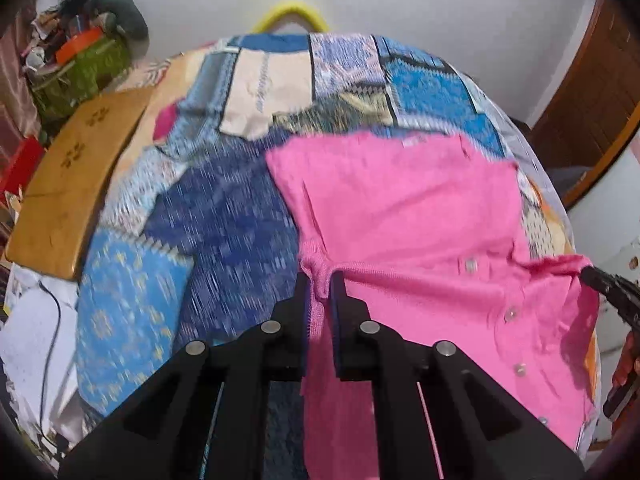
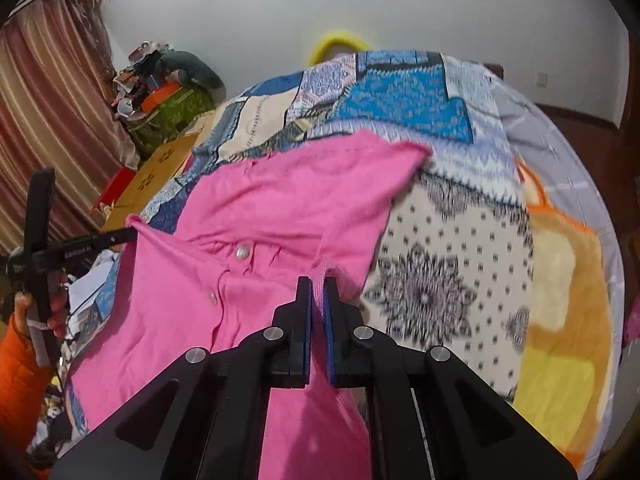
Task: Fold small clothes
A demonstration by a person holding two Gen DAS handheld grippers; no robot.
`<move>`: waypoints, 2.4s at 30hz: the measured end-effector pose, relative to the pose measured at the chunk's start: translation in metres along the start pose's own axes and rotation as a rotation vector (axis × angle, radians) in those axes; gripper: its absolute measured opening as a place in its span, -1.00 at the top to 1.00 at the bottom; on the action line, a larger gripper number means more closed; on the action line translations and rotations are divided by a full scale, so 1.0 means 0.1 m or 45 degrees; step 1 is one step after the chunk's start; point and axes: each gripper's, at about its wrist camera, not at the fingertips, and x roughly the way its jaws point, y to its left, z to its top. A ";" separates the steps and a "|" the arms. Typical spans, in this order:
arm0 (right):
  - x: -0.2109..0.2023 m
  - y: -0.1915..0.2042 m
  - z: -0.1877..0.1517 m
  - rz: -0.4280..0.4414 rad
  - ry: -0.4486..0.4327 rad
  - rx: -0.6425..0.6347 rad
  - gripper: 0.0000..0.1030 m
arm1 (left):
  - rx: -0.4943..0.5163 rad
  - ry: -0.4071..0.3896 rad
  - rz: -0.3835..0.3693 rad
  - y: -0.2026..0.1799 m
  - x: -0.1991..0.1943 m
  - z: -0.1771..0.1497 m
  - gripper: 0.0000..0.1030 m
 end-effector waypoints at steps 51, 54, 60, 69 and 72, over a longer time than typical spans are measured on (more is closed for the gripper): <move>-0.18 -0.04 -0.84 -0.041 0.255 0.145 -0.32 | -0.035 0.261 -0.029 0.33 -0.09 -1.01 -0.37; -0.16 0.03 -0.86 -0.023 0.249 0.124 -0.24 | -0.081 0.276 -0.056 0.35 -0.08 -1.05 -0.37; -0.12 0.12 -0.87 0.021 0.204 0.113 0.37 | -0.126 0.295 -0.159 0.35 -0.11 -1.11 -0.28; -0.09 0.33 -0.84 0.080 0.176 0.061 0.81 | -0.060 0.277 -0.270 0.16 -0.20 -1.09 0.72; -0.17 0.41 -0.78 0.084 0.141 0.015 0.81 | -0.016 0.258 -0.314 0.11 -0.27 -1.04 0.82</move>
